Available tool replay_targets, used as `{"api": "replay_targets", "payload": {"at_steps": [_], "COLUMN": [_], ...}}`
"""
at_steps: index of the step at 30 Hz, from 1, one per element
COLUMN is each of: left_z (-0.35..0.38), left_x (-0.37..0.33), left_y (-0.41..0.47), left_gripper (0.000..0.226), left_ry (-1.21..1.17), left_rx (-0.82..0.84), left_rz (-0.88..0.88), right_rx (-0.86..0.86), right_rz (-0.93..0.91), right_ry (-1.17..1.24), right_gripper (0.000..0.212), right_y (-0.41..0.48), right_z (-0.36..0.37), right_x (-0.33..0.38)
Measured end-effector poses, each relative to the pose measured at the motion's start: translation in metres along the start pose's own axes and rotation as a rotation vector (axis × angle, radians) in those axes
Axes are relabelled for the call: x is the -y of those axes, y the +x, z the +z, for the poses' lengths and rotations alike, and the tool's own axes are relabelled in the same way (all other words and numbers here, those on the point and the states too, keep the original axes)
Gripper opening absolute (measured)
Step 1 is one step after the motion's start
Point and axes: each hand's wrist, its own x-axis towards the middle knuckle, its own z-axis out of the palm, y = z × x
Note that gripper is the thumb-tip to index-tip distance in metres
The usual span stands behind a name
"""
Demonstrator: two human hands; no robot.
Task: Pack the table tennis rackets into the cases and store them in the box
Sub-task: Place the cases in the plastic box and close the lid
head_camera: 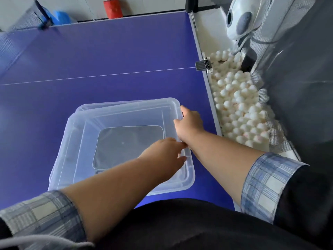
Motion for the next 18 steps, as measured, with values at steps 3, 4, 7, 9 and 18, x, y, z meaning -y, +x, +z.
{"api": "replay_targets", "payload": {"at_steps": [3,4,7,9,18], "left_z": [0.004,0.006,0.018,0.025,0.030], "left_x": [0.009,0.013,0.023,0.027,0.040], "left_y": [0.006,0.008,0.012,0.012,0.016], "left_gripper": [0.034,0.035,0.047,0.054,0.051], "left_ry": [0.047,0.051,0.065,0.066,0.233], "left_rx": [-0.178,-0.201,-0.182,-0.162,-0.266], "left_rz": [-0.013,-0.017,-0.033,-0.053,0.017], "right_rx": [-0.003,0.004,0.015,0.042,0.187], "right_rz": [0.087,0.114,0.160,0.191,0.405], "right_ry": [0.118,0.165,0.265,0.289,0.540], "right_gripper": [0.053,0.052,0.053,0.053,0.083], "right_y": [0.004,0.005,0.006,0.004,-0.020], "right_z": [0.002,0.004,0.007,0.012,0.000], "right_x": [0.004,0.005,0.010,0.009,-0.020]}}
